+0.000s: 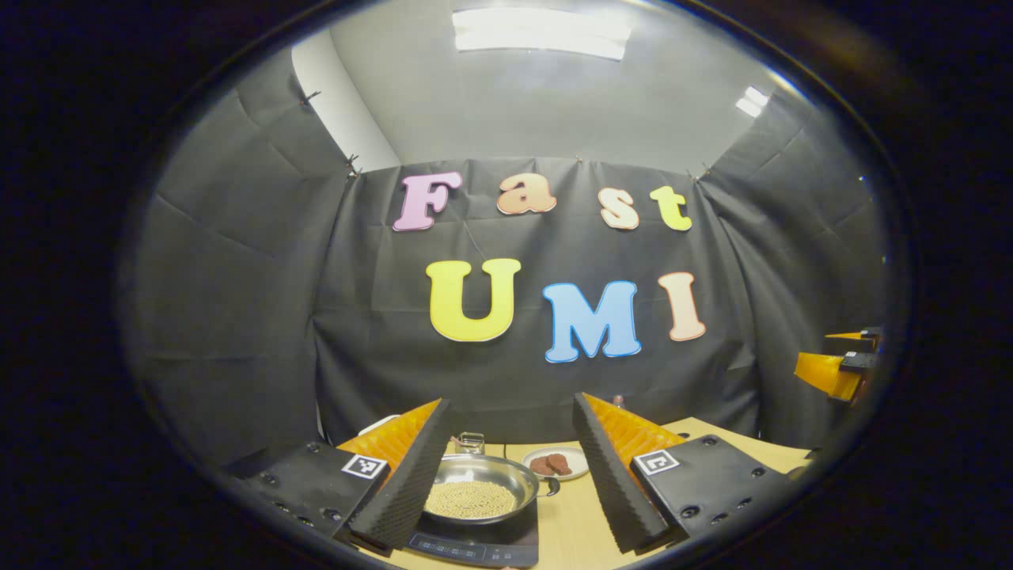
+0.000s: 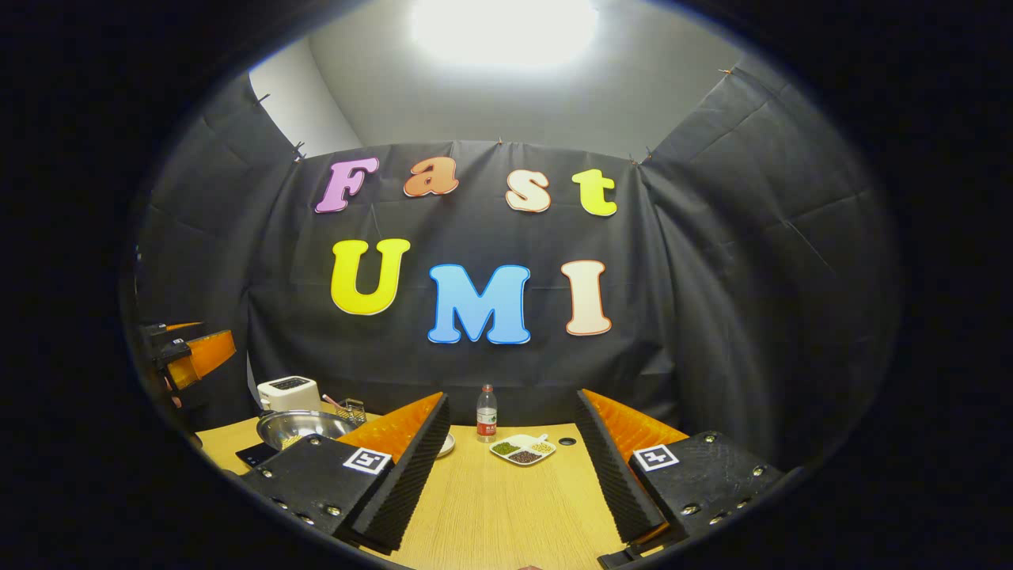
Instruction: First push the handle of the pot to place it horizontally, then grasp the pot with both hands and set it on the induction cooktop.
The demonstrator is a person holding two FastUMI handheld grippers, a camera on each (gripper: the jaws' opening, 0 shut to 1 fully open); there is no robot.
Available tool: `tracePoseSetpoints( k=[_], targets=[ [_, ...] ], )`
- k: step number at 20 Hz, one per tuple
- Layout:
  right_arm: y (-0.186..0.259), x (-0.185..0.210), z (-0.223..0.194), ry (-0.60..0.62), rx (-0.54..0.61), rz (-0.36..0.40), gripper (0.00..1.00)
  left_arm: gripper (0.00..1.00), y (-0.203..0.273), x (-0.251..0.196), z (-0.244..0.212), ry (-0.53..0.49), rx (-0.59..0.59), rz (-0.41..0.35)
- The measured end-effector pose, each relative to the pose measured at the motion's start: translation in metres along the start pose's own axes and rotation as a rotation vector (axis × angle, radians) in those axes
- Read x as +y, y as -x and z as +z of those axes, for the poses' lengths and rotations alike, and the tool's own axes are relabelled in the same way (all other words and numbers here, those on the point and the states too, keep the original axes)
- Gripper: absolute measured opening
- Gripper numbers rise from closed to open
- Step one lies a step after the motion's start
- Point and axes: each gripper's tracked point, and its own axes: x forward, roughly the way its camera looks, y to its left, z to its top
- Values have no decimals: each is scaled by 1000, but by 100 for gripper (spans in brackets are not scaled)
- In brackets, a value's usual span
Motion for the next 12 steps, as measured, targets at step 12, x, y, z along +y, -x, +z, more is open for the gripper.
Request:
tracePoseSetpoints(
  k=[12],
  targets=[
    [-7, 6, 7, 12, -9, -1, 96, 94, -9, 11, 0, 12, -11, 17]
  ],
)
